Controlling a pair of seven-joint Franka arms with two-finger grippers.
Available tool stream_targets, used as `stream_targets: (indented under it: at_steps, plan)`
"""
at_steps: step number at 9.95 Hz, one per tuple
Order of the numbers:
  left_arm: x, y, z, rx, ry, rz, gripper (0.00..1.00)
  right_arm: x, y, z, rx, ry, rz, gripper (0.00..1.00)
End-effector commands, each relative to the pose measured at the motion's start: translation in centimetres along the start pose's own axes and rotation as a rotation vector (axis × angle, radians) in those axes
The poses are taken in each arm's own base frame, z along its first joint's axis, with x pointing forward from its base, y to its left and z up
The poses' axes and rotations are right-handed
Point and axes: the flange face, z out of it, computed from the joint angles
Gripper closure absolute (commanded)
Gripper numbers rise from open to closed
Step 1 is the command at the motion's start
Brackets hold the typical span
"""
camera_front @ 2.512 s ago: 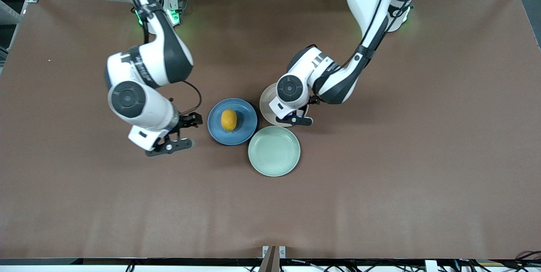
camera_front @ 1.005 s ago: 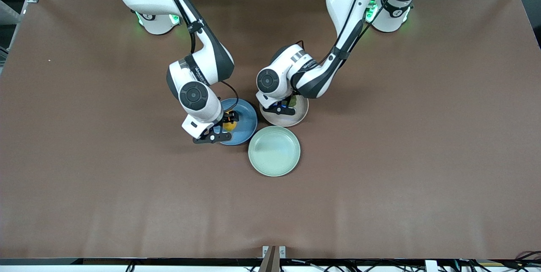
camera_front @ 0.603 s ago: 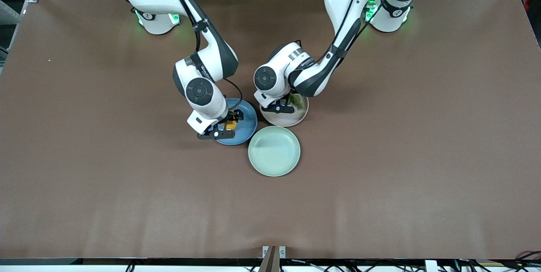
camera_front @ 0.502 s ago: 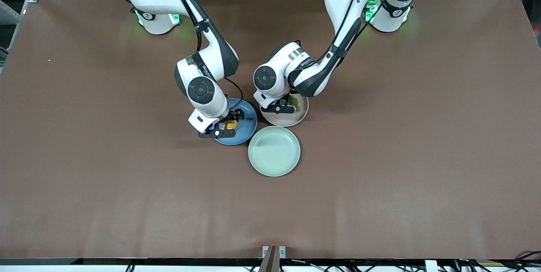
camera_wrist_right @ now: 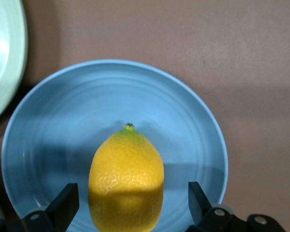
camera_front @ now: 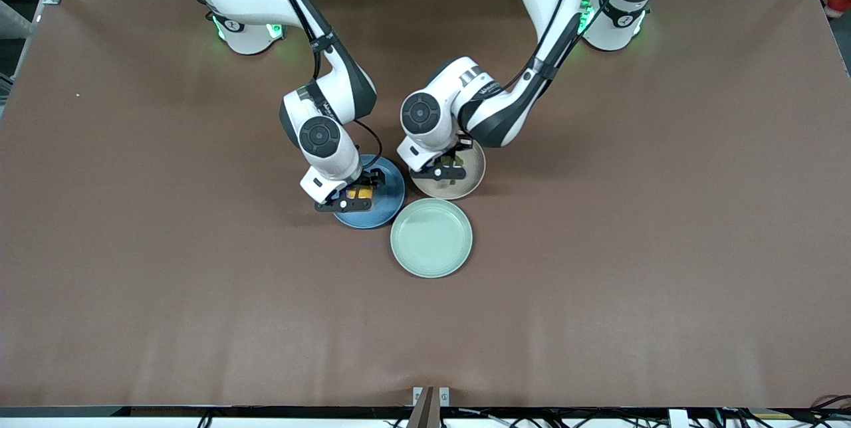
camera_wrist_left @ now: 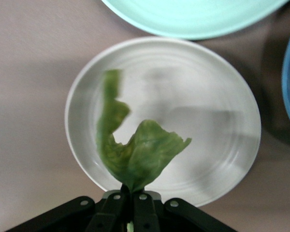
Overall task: Pick lemon and lettuce from blue and beige plates
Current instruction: 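Close the left gripper on the lettuce while the right gripper grasps the lemon, then lift the lettuce with the left gripper and carry it off the plate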
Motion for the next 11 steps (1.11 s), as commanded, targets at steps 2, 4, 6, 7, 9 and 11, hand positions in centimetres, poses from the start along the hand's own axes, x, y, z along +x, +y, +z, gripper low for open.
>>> stream_targets:
  at_steps: [2,4,6,7,9,11]
  plan:
    - [3.1,-4.9,-2.6,-0.007,0.026,-0.097,1.00,-1.3,0.0,1.1,0.023,0.037,0.028,0.00]
    - [5.1,-8.0,-4.4,-0.014,0.054,-0.130,1.00,-1.8,0.1,1.8,0.023,0.044,0.026,0.00]
    - [6.6,-10.7,-5.9,-0.018,0.076,-0.126,1.00,-2.1,-0.5,2.1,0.037,0.044,0.033,0.00]
    - [7.4,-12.2,-6.5,-0.027,0.081,-0.119,1.00,-2.2,-0.6,2.8,0.031,0.041,0.037,0.00]
    - [8.3,-14.2,-7.1,-0.035,0.082,-0.118,1.00,-2.3,-0.9,3.6,0.031,0.051,0.046,0.00]
    - [9.6,-16.5,-7.3,-0.046,0.080,-0.119,1.00,-2.3,-0.9,3.9,0.030,0.054,0.046,0.00]
